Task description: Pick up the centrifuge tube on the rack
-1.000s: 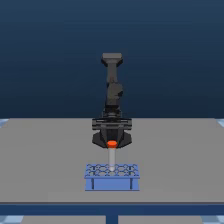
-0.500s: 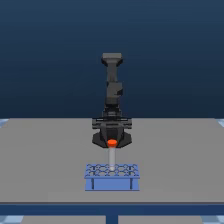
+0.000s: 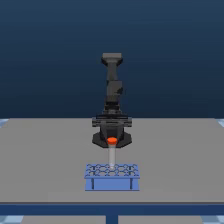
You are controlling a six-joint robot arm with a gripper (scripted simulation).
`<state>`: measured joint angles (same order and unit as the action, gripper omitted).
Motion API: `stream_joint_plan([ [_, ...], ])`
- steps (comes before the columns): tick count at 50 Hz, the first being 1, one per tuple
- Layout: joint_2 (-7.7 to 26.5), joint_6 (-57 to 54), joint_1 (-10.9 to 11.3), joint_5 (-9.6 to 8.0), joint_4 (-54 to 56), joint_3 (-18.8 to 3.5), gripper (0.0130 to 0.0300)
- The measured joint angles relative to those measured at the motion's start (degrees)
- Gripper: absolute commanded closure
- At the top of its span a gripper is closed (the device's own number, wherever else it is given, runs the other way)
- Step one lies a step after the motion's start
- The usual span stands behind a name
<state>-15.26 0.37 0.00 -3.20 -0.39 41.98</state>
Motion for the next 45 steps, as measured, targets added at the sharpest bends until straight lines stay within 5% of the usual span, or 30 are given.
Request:
stream_joint_plan([
  [25,-2.1,-0.2,0.0,-4.77,0.2,-3.2,0.03],
  [45,-2.2,-0.2,0.0,-5.75,0.3,-3.3,0.03],
])
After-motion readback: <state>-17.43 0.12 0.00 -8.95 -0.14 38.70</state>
